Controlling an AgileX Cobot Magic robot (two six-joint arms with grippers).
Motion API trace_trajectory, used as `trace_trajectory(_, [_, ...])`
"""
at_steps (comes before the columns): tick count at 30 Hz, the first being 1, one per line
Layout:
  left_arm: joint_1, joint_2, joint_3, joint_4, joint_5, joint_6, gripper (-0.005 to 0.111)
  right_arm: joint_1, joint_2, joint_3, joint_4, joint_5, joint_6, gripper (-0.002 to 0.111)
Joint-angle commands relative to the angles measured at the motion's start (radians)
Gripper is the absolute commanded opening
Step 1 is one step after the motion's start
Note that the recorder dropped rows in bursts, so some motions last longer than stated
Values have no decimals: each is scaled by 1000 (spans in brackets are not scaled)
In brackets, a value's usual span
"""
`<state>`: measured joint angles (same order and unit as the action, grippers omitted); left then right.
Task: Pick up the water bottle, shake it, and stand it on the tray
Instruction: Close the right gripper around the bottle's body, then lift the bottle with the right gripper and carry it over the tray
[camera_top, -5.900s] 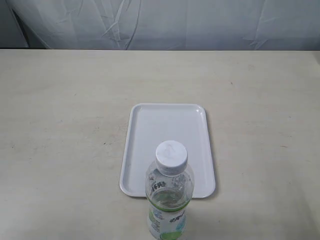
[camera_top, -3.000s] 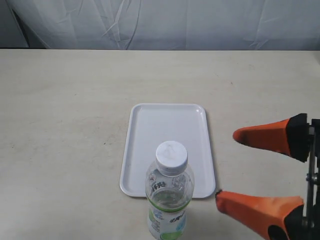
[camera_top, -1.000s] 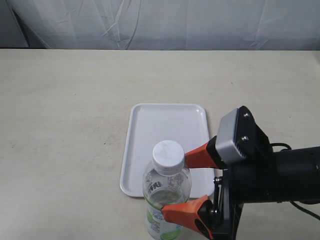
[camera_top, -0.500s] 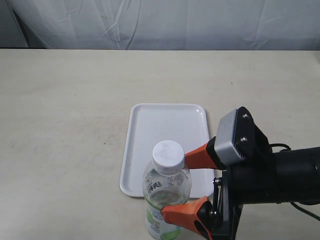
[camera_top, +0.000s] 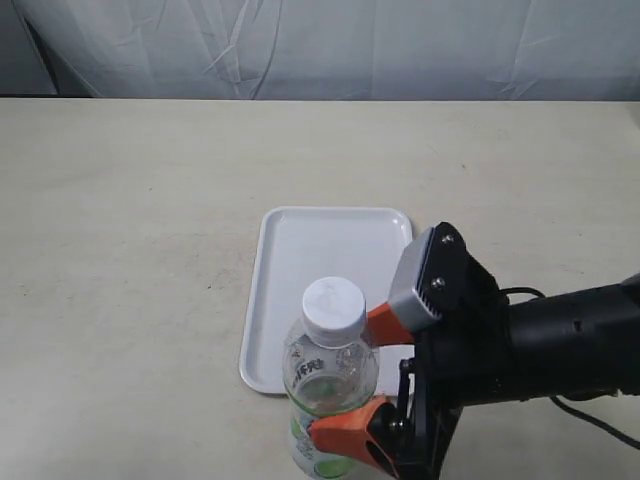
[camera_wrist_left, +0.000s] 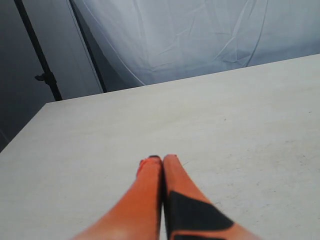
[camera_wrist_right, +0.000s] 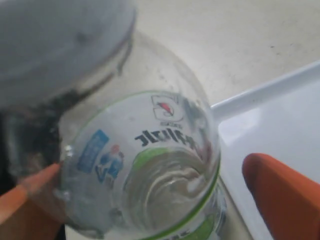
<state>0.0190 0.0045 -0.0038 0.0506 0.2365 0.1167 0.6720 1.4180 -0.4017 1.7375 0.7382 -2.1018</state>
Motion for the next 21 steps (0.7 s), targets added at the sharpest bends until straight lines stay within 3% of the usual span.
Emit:
trace_trajectory(1, [0, -5, 4, -4, -4, -3, 0, 5, 114, -26, 7, 68, -8, 92])
trace_trajectory(11, [0, -5, 4, -4, -4, -3, 0, 5, 248, -130, 7, 85, -8, 88])
trace_trajectory(13, [0, -5, 4, -4, -4, -3, 0, 5, 251, -130, 7, 45, -8, 69])
trace_trajectory(17, [0, -5, 4, -4, -4, -3, 0, 5, 251, -130, 7, 48, -8, 0])
trace_trajectory(21, [0, -5, 4, -4, -4, -3, 0, 5, 251, -130, 7, 102, 1, -1])
